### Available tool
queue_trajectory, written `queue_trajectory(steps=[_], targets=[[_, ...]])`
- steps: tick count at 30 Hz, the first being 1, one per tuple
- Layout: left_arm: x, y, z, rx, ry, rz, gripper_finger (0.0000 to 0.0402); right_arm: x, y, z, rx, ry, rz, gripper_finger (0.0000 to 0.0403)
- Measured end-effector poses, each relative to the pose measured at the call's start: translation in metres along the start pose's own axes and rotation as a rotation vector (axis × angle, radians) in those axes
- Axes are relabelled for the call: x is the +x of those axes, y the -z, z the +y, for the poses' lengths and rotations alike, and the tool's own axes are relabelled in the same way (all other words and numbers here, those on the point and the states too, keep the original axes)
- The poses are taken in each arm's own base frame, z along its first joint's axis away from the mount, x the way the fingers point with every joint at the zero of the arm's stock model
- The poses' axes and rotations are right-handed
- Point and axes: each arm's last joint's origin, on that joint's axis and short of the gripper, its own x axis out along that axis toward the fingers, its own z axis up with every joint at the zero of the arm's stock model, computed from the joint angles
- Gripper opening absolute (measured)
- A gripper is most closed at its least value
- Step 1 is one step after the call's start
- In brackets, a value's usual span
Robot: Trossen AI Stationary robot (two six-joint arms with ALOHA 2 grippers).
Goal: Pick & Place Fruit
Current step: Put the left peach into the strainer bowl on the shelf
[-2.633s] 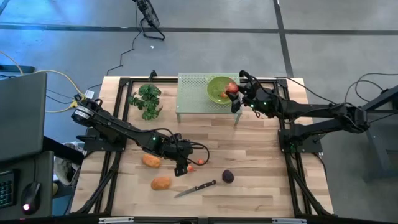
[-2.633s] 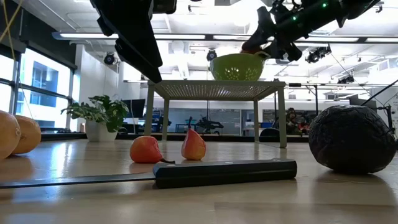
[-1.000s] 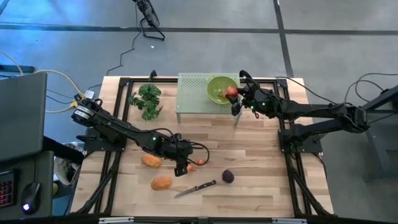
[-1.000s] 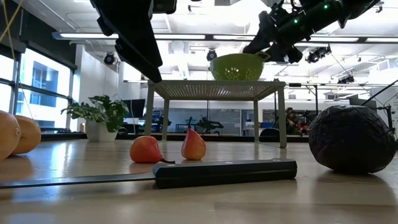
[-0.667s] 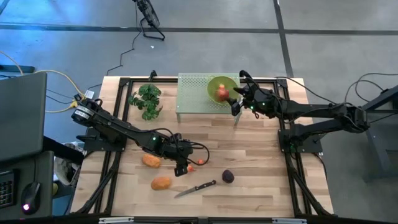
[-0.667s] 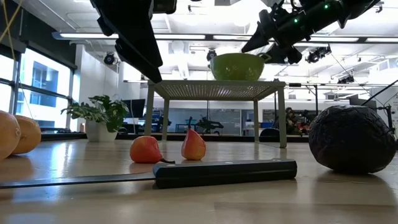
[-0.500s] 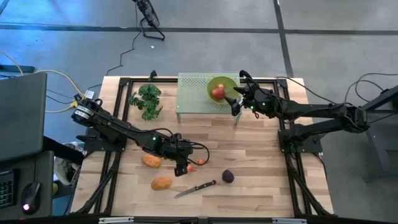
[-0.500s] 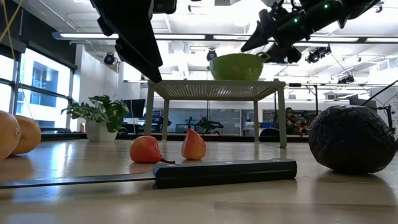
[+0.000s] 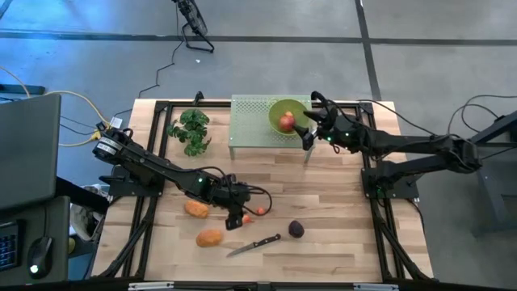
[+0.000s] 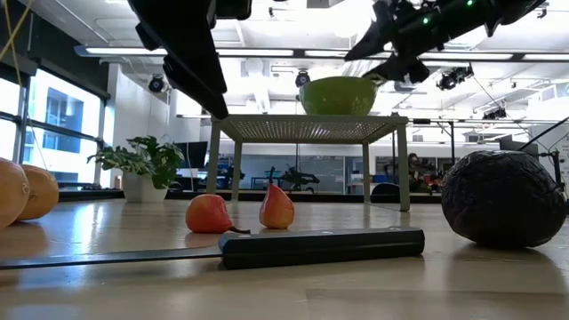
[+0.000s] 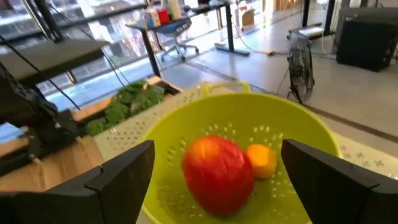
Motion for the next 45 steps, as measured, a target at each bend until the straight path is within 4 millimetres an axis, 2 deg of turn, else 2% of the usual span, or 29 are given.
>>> queue_trajectory(steps=[8, 13, 16, 19, 31, 45], targets=[[0.002, 0.006, -0.009, 0.013, 0.044, 0.027, 0.0269, -0.032, -0.01, 0.013, -0.024, -0.103, -0.035, 0.0344], [0.017, 0.018, -0.023, 0.108, 0.037, 0.062, 0.0269, -0.051, -0.006, 0.02, -0.08, -0.165, 0.019, 0.0344], [0.027, 0.018, -0.028, 0.138, 0.054, 0.047, 0.0269, -0.058, -0.001, 0.021, -0.102, -0.186, 0.065, 0.0344], [0.041, 0.021, -0.03, 0.143, 0.049, 0.056, 0.0269, -0.063, 0.004, 0.024, -0.129, -0.207, 0.117, 0.0344], [0.072, 0.029, -0.033, 0.17, 0.027, 0.075, 0.0269, -0.078, 0.016, 0.042, -0.184, -0.331, 0.179, 0.0344], [0.093, 0.041, -0.03, 0.186, -0.041, 0.117, 0.0269, -0.086, 0.018, 0.052, -0.195, -0.397, 0.178, 0.0344]])
